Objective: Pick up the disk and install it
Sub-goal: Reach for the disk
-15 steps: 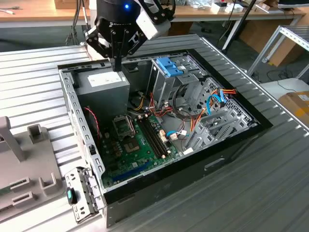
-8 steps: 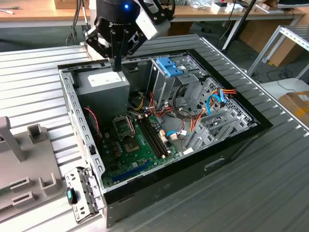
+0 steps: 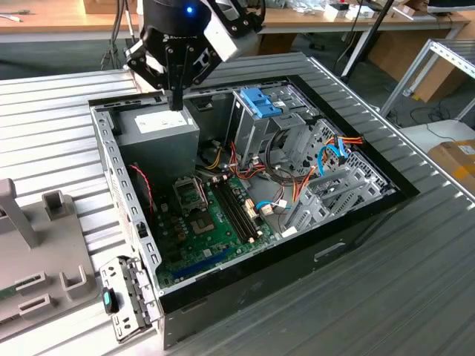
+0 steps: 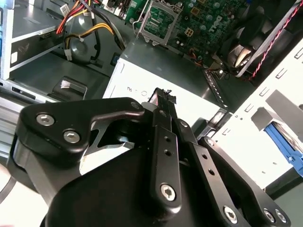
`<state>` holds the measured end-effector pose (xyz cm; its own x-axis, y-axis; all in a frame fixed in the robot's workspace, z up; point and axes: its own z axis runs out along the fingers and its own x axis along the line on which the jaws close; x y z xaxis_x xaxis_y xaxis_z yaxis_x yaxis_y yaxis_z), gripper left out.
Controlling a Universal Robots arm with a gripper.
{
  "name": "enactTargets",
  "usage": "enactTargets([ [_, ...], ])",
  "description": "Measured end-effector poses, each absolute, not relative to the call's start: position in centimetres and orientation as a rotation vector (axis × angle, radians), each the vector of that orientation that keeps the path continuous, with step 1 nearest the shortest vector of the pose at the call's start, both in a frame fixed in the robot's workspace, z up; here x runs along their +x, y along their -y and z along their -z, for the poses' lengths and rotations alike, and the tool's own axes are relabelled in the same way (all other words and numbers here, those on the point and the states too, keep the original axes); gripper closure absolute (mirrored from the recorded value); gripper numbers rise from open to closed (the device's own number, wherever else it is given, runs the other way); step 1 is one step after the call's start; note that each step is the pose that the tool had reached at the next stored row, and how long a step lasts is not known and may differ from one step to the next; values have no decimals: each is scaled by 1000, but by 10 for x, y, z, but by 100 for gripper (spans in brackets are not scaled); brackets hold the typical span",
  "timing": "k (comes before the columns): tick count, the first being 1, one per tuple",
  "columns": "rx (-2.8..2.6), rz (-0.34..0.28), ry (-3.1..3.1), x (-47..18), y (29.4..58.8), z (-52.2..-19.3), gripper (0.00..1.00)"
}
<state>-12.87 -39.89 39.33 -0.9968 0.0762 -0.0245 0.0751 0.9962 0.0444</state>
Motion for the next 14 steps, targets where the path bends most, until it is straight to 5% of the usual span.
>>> enactTargets([
  [14, 118, -68, -3113, -143, 399, -393, 89],
])
